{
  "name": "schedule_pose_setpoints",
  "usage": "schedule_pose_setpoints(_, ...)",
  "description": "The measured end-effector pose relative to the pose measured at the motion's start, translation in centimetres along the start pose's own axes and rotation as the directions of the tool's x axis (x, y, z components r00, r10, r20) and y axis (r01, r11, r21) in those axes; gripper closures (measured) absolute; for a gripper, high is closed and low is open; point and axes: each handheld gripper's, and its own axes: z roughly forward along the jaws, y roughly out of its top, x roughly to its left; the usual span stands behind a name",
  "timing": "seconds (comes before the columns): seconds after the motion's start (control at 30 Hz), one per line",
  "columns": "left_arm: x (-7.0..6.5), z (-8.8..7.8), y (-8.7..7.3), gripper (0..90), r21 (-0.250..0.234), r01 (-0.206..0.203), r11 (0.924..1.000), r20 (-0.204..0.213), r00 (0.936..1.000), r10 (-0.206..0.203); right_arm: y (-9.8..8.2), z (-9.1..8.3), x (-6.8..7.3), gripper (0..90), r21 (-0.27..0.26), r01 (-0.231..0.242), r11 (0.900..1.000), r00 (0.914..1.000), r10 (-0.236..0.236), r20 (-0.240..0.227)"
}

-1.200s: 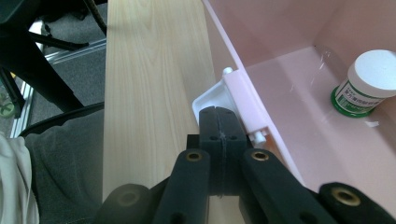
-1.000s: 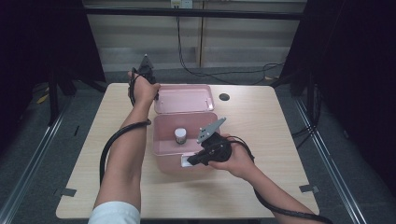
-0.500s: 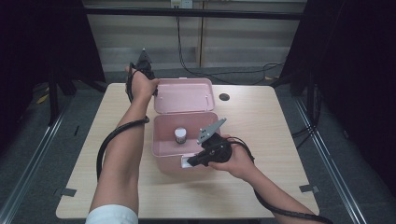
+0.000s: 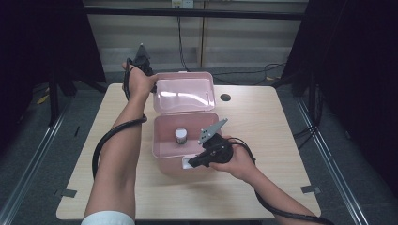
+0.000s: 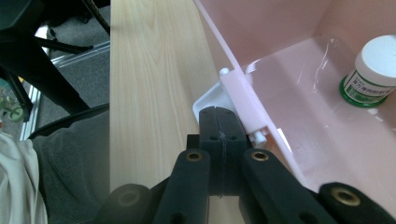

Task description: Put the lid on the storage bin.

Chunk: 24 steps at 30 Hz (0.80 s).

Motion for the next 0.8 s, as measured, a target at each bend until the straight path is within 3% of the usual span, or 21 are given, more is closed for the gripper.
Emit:
schedule_pose_setpoints(0.27, 0.0, -1.0, -0.2, 88.1, -0.007, 0.001, 1.0, 0.001, 1.0, -0.001, 0.1, 0.0, 0.0, 90.0, 0.007, -0.003, 1.0, 1.0, 0.002, 0.007)
schedule_pose_setpoints(0.5, -0.1, -1.9, -0.4, 88.1, -0.017, -0.026, 0.9995, 0.01, 0.9996, 0.026, 0.1, 0.0, -0.1, 90.0, 0.003, -0.019, 1.0, 0.9998, 0.019, 0.008)
schedule_pose_setpoints(0.53, -0.2, -2.0, -0.5, 88.1, -0.024, -0.014, 0.9996, 0.011, 0.9998, 0.014, 0.1, 0.0, -0.1, 90.0, 0.002, -0.02, 1.0, 0.9998, 0.02, 0.009)
schedule_pose_setpoints(0.57, -0.1, -2.2, -0.5, 88.2, -0.018, -0.034, 0.9993, 0.009, 0.9994, 0.035, 0.1, 0.0, -0.1, 90.0, 0.001, -0.025, 1.0, 0.9996, 0.025, 0.009)
schedule_pose_setpoints(0.6, -0.3, -2.3, -0.5, 88.2, -0.023, -0.023, 0.9995, 0.011, 0.9997, 0.023, 0.1, 0.0, -0.1, 90.0, 0.0, -0.029, 1.0, 0.9996, 0.029, 0.003)
schedule_pose_setpoints(0.8, -0.5, -3.1, -0.7, 88.2, -0.017, -0.047, 0.9987, 0.005, 0.9989, 0.047, 0.2, 0.0, 0.0, 90.0, 0.008, -0.032, 0.999, 0.9994, 0.032, 0.016)
